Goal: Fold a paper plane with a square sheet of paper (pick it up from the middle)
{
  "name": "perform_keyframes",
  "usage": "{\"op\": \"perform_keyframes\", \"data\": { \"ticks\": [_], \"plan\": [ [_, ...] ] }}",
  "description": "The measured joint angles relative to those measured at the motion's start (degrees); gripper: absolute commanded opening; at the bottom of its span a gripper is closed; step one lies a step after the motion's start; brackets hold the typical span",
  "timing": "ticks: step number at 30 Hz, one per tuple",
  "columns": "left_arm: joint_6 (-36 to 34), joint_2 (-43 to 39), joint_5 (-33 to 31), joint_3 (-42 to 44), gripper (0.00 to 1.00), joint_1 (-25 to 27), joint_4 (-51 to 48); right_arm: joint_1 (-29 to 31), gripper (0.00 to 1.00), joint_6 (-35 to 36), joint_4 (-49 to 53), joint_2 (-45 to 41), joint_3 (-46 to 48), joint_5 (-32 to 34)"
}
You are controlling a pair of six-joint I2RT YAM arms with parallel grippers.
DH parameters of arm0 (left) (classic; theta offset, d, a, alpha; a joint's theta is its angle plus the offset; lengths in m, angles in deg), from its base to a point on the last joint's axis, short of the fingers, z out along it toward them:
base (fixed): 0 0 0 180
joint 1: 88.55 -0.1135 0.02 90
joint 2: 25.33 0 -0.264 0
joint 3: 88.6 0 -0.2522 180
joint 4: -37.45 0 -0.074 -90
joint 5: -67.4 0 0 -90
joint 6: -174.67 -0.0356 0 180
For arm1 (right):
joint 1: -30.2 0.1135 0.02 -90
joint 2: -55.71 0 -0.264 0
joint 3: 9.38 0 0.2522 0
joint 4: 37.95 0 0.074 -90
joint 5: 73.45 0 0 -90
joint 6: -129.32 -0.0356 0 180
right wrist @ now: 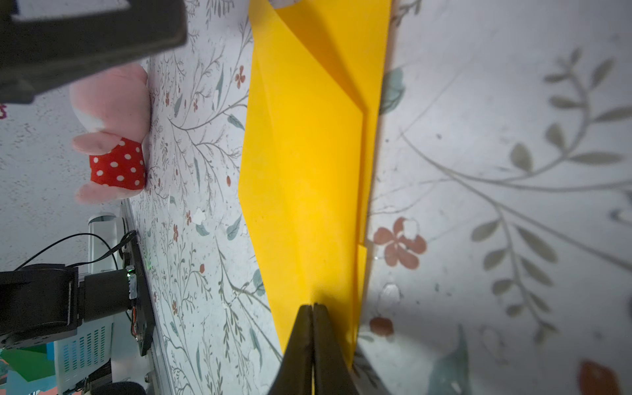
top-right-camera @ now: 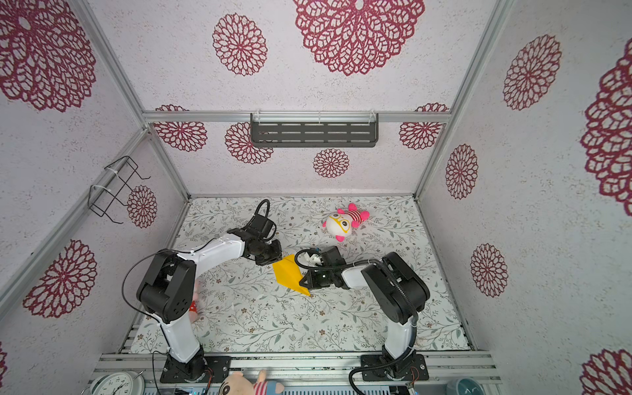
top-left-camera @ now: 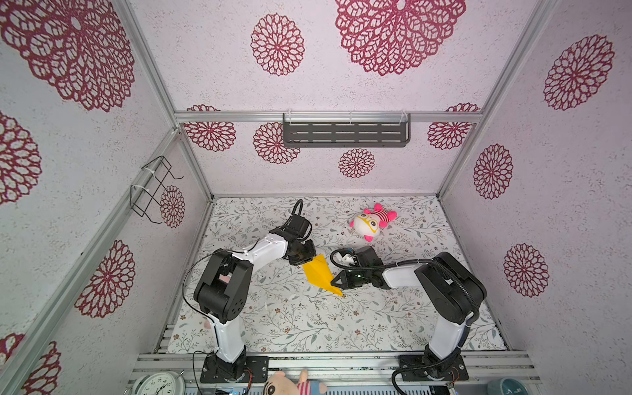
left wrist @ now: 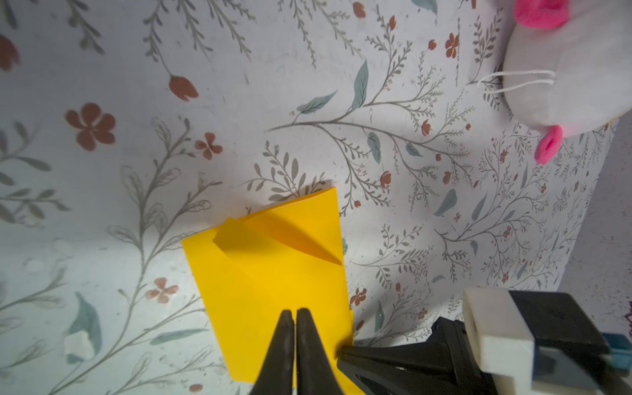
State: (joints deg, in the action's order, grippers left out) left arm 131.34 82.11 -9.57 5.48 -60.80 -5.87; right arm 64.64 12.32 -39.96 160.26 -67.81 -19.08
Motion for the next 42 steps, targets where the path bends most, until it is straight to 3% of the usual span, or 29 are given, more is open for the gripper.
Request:
{"op": "perform_keyframes", "data": {
  "ticks": [13, 21, 24, 34, 42],
  "plan": [
    [-1.0, 9.1, -4.1, -5.9, 0.03, 1.1, -3.7, 0.0, 0.13, -1.1, -0.5, 0.0, 0.0, -0.4],
    [-1.7, 9.8, -6.3, -6.8, 0.02, 1.5, -5.2, 0.0, 0.27, -3.3, -4.2, -3.2, 2.5, 0.6],
    [-1.9, 9.8, -6.6, -6.8, 0.02, 1.6, -5.2, 0.1, 0.15, -5.4, -4.5, -5.5, 2.0, 1.7],
    [-2.1, 9.8, -7.0, -6.8, 0.02, 1.9, -5.2, 1.9, 0.12, -11.2, -5.9, -5.4, -0.9, 5.9],
    [-2.1, 9.8, -7.3, -6.9, 0.01, 2.0, -5.2, 3.9, 0.08, -14.1, -5.8, 0.2, -5.4, 5.9]
  ]
}}
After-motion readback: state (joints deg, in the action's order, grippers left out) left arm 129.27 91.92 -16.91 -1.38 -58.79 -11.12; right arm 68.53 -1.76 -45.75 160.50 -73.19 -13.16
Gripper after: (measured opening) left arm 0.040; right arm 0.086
